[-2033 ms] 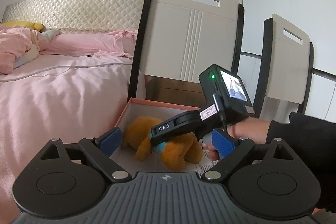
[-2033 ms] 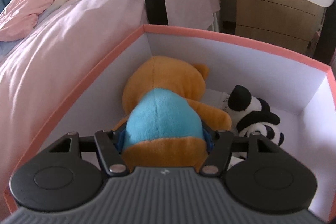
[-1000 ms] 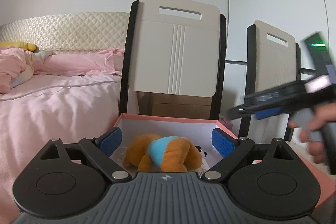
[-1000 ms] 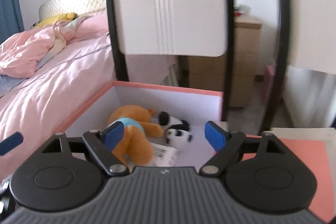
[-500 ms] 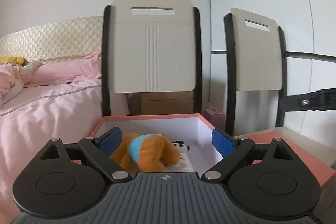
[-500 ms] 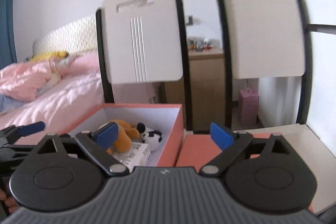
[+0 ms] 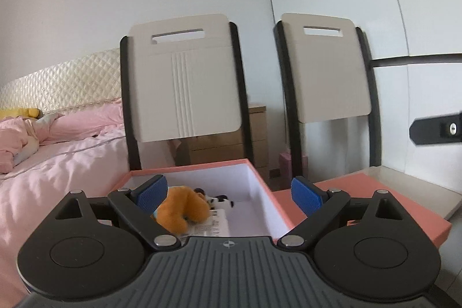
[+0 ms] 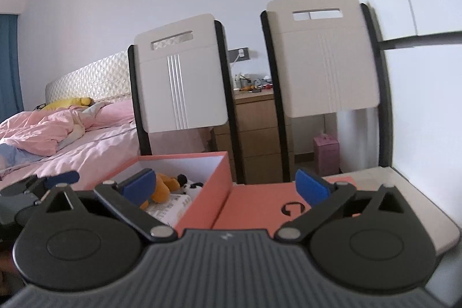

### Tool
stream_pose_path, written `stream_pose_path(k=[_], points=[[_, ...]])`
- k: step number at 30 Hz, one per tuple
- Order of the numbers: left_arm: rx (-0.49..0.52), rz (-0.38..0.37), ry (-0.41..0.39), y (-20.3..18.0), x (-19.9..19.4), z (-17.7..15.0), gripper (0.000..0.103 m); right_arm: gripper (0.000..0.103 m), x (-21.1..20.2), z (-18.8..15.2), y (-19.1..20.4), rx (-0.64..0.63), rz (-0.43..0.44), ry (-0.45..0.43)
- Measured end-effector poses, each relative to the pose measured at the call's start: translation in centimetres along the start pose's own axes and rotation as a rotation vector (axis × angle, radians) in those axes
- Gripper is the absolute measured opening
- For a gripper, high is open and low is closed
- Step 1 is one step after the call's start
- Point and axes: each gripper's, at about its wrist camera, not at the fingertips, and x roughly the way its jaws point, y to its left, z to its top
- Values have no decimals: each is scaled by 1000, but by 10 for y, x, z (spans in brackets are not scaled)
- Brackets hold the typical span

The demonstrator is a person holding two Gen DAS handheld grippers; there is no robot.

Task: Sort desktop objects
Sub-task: 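Withdraw the right gripper up and away from the box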

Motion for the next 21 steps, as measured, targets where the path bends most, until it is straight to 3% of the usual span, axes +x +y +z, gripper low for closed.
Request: stream_pose_path(k=[8, 12, 21], points=[[-32, -15, -15, -19, -15, 17, 95, 103, -31, -7, -14, -32, -19, -52], [-128, 4, 1, -20, -19, 24, 95, 103, -40, -3, -15, -29, -5, -83], [-175, 29, 27, -12, -28, 19, 95, 103, -48, -5, -13, -37, 9, -81]])
